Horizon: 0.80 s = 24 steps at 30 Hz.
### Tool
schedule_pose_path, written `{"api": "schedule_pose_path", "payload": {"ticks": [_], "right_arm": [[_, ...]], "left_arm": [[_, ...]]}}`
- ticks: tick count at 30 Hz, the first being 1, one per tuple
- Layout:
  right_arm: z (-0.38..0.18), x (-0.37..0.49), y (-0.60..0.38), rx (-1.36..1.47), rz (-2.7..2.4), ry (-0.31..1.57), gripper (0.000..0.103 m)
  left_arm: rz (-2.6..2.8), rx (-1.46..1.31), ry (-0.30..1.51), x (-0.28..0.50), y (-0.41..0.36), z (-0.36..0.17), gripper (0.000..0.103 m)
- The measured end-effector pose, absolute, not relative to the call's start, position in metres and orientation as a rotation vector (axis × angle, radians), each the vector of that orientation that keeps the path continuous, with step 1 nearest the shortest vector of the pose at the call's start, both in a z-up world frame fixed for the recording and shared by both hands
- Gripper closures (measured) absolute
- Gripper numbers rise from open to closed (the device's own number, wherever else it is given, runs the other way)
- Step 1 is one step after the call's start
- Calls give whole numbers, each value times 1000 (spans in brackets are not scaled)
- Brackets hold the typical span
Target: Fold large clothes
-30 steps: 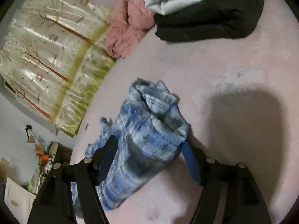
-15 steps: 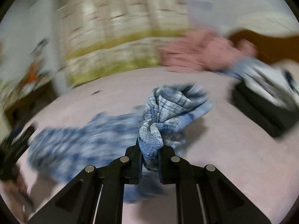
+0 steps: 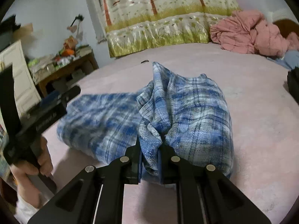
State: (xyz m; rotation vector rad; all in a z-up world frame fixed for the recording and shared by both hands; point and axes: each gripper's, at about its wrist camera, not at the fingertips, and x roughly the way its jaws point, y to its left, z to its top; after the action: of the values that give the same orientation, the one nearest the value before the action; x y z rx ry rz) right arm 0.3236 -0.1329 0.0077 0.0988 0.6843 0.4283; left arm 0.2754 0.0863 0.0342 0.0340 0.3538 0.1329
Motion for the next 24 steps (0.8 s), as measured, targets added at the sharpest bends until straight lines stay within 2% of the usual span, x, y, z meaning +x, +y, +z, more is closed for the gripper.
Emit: {"api": "schedule_pose_path", "payload": {"ticks": [2, 3, 4, 5, 6, 11, 13, 15, 17, 21, 22, 24], "right_arm": [[7, 323, -129, 78, 414, 686, 84], [7, 322, -130, 85, 416, 680, 75], [8, 319, -130, 96, 427, 671, 57], [10, 316, -133, 121, 458, 662, 48], [12, 312, -137, 150, 491, 651, 44], [33, 285, -158, 224, 455, 481, 44], [40, 280, -178, 267, 332, 402, 44], [40, 283, -187, 178, 101, 392, 44], [32, 295, -191, 132, 59, 456, 44], [0, 329, -191, 193, 218, 722, 43], [-5, 333, -186, 190, 284, 763, 39], [-7, 332, -178, 115, 294, 776, 38]], "left_arm": [[131, 32, 355, 276, 87, 34, 26], [131, 34, 356, 276, 86, 34, 26], [132, 36, 357, 276, 86, 34, 26], [130, 38, 361, 276, 85, 33, 26], [126, 38, 365, 277, 83, 32, 26], [113, 44, 375, 279, 80, 28, 26], [106, 43, 380, 280, 78, 27, 26], [92, 40, 388, 280, 75, 26, 26], [67, 27, 399, 281, 75, 25, 25], [-9, -25, 442, 284, 77, 22, 21], [-36, -50, 456, 285, 79, 21, 21], [-56, -99, 472, 287, 84, 20, 21]]}}
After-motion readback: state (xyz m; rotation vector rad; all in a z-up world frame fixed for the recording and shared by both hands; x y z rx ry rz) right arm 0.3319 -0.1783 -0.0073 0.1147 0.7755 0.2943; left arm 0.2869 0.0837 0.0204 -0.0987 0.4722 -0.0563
